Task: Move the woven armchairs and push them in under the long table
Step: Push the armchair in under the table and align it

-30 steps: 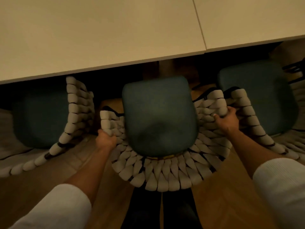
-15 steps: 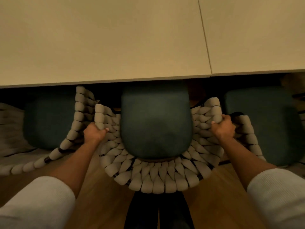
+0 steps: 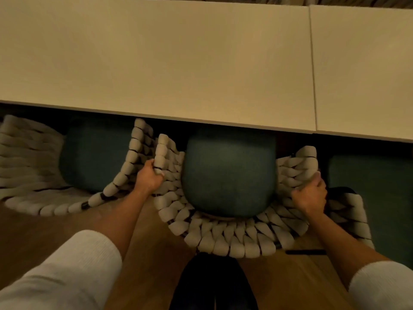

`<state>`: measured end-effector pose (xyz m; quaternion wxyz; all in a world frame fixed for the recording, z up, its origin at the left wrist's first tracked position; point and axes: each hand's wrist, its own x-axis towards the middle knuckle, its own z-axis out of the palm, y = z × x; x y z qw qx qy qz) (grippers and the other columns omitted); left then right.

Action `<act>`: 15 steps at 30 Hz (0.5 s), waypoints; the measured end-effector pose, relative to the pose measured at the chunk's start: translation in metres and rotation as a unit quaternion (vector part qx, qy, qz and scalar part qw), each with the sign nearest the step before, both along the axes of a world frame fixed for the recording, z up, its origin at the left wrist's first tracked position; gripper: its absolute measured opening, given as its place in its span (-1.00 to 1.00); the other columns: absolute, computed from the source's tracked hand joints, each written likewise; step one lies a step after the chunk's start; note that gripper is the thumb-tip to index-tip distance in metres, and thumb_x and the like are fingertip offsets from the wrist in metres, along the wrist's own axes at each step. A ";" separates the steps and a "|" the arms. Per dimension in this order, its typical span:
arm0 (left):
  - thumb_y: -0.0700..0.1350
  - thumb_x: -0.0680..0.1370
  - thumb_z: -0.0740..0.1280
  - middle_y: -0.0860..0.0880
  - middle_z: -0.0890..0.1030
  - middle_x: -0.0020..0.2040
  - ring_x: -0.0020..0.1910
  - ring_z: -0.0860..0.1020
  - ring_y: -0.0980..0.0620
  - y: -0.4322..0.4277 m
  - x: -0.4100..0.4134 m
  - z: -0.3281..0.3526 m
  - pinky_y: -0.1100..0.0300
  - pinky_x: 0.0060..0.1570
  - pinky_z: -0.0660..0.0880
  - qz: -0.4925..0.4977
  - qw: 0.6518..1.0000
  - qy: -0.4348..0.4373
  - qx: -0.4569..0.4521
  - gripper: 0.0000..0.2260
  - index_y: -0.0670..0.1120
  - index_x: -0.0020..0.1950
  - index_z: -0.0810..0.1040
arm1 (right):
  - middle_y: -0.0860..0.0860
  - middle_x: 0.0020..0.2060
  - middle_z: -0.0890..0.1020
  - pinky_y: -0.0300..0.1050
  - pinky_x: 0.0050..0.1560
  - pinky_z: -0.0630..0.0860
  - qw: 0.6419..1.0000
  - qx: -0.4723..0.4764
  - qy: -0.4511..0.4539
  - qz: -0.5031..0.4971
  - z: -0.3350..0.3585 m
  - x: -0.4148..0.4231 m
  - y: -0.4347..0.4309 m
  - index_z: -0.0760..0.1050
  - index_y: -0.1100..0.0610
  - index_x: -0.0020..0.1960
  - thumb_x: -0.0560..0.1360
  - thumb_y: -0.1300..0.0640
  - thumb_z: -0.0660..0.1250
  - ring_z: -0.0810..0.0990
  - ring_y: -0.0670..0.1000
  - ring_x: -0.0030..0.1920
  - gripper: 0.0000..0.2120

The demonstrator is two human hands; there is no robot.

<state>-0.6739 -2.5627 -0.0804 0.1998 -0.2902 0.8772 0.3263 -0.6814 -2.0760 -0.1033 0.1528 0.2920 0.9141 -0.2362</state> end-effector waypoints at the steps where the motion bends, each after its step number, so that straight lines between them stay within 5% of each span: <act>1: -0.04 0.60 0.37 -0.15 0.52 0.40 0.35 0.50 -0.19 -0.003 0.009 0.004 -0.03 0.33 0.46 -0.007 1.000 -0.001 -0.001 -0.46 -0.08 0.55 0.32 | 0.26 0.58 0.14 0.39 0.45 0.29 1.000 0.013 -0.002 0.019 0.002 0.010 -0.006 0.00 0.17 0.63 0.45 0.16 0.46 0.18 0.37 0.53 -0.09; 4: -0.07 0.59 0.39 -0.09 0.56 0.36 0.30 0.54 -0.09 -0.008 0.034 0.018 0.06 0.28 0.49 -0.036 0.999 -0.005 0.009 -0.50 -0.08 0.51 0.38 | 0.21 0.63 0.04 0.33 0.51 0.21 0.997 0.058 -0.017 0.050 0.007 0.037 -0.023 0.08 0.26 0.61 0.48 0.14 0.43 0.06 0.30 0.59 -0.16; 15: -0.08 0.60 0.39 0.02 0.66 0.17 0.18 0.60 0.04 -0.067 0.126 0.030 0.14 0.22 0.51 -0.169 0.986 -0.001 0.006 -0.77 -0.03 0.25 0.60 | 0.09 0.27 0.64 0.03 0.33 0.50 0.985 -0.143 0.015 0.095 0.027 0.162 -0.190 0.55 0.13 0.35 0.59 0.04 0.37 0.59 0.10 0.27 -0.64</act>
